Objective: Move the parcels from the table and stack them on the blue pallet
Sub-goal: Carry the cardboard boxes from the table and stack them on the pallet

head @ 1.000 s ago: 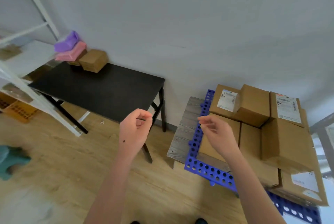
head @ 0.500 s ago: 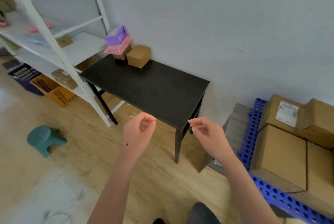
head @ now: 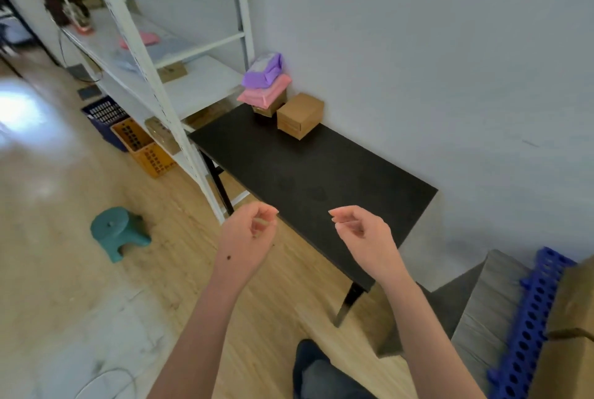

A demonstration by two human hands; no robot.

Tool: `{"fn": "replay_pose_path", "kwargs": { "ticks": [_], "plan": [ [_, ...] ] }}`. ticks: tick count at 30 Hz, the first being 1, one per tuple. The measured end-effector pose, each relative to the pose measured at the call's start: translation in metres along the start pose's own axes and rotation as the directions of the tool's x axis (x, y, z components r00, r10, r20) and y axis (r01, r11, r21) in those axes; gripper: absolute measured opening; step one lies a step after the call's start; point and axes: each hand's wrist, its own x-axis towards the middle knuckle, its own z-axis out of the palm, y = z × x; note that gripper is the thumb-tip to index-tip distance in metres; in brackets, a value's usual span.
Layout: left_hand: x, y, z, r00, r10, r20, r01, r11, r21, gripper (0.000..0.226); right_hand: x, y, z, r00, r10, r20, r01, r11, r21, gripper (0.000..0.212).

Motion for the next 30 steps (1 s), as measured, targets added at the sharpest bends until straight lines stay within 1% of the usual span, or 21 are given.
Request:
{"fn": "replay_pose_path", "kwargs": {
  "ticks": [6, 11, 17, 21, 25, 30],
  "plan": [
    [0.069, 0.01, 0.012, 0.999, -0.046, -0.016, 0.047, 0.997, 0.061, 0.018, 0.072, -0.008, 0.0, 0.998, -0.035, 0.057, 0.032, 0.998, 0.047, 0.024],
    [0.103, 0.01, 0.027, 0.996, -0.076, 0.036, 0.073, 0.995, 0.071, 0.021, 0.111, -0.006, -0.003, 0.996, -0.014, 0.088, 0.01, 0.999, 0.039, 0.025],
    [0.155, 0.004, 0.033, 0.992, -0.105, 0.069, 0.101, 0.994, 0.05, 0.024, 0.158, -0.007, 0.0, 0.997, 0.016, 0.069, -0.017, 1.0, 0.011, 0.024],
    [0.201, -0.006, 0.035, 0.99, -0.09, 0.11, 0.085, 0.995, 0.051, 0.025, 0.195, -0.012, 0.012, 0.997, 0.055, 0.058, -0.054, 0.998, -0.03, 0.025],
    [0.259, -0.016, 0.036, 0.985, -0.029, 0.168, 0.02, 0.999, 0.05, 0.024, 0.233, -0.019, 0.027, 0.996, 0.087, 0.005, -0.087, 0.994, -0.065, 0.025],
    [0.34, -0.031, 0.03, 0.968, 0.056, 0.244, -0.068, 0.997, 0.042, 0.023, 0.284, -0.033, 0.053, 0.985, 0.155, -0.071, -0.159, 0.986, -0.051, 0.024]
  ]
}}
